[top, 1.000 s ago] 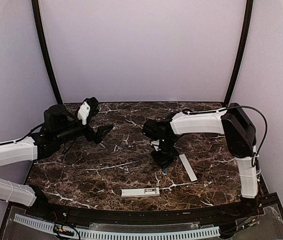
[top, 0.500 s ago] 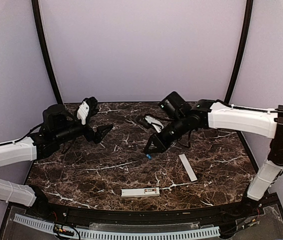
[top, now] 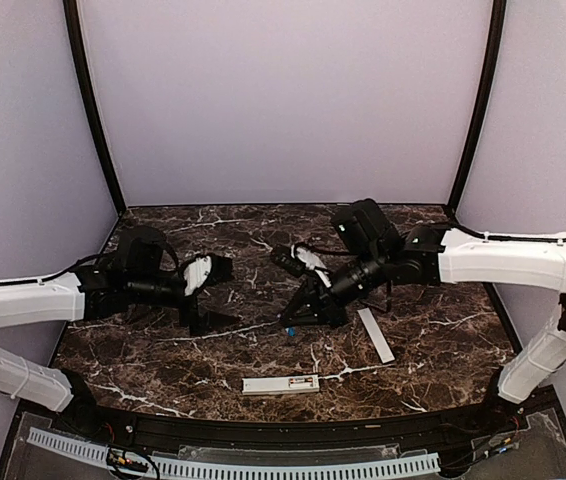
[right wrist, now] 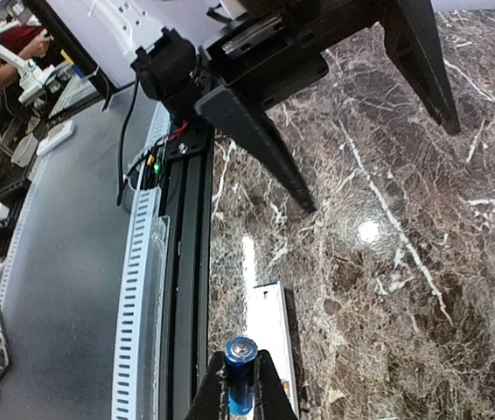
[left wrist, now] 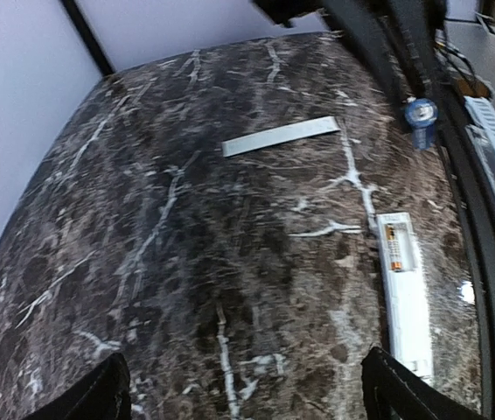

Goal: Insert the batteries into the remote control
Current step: Place the battery in the battery compartment.

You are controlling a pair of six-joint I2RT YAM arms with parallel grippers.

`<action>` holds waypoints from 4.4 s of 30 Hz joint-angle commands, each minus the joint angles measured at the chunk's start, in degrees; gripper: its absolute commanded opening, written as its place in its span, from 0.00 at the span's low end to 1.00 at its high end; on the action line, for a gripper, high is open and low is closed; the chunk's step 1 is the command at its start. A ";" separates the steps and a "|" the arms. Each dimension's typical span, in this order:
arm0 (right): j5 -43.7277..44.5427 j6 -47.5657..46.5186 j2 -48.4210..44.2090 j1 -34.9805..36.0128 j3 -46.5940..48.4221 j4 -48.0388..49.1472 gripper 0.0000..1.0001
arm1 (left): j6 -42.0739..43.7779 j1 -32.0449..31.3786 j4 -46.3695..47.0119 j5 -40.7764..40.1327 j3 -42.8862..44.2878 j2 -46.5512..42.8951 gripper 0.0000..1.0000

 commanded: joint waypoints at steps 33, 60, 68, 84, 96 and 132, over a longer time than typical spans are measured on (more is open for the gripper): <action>20.03 -21.58 -3.82 12.79 -24.68 25.97 0.00 | 16.97 -15.87 -14.61 -4.55 -4.61 6.23 0.87; 20.21 -24.77 2.68 12.74 -25.05 22.43 0.00 | 15.91 -19.65 -15.31 -10.52 -1.03 14.44 0.82; 18.71 -27.71 1.07 11.92 -23.67 22.16 0.00 | 15.91 -19.69 -15.12 -10.75 -1.04 14.59 0.81; 15.82 -30.49 4.68 9.28 -23.07 21.70 0.00 | 15.76 -19.65 -14.69 -11.30 -1.16 14.79 0.83; 16.72 -32.06 6.74 9.21 -22.30 21.50 0.00 | 15.58 -19.65 -14.62 -11.69 -1.19 15.18 0.83; 20.51 -33.90 8.73 9.15 -18.78 12.55 0.15 | 15.48 -19.65 -14.31 -11.81 -1.38 15.01 0.87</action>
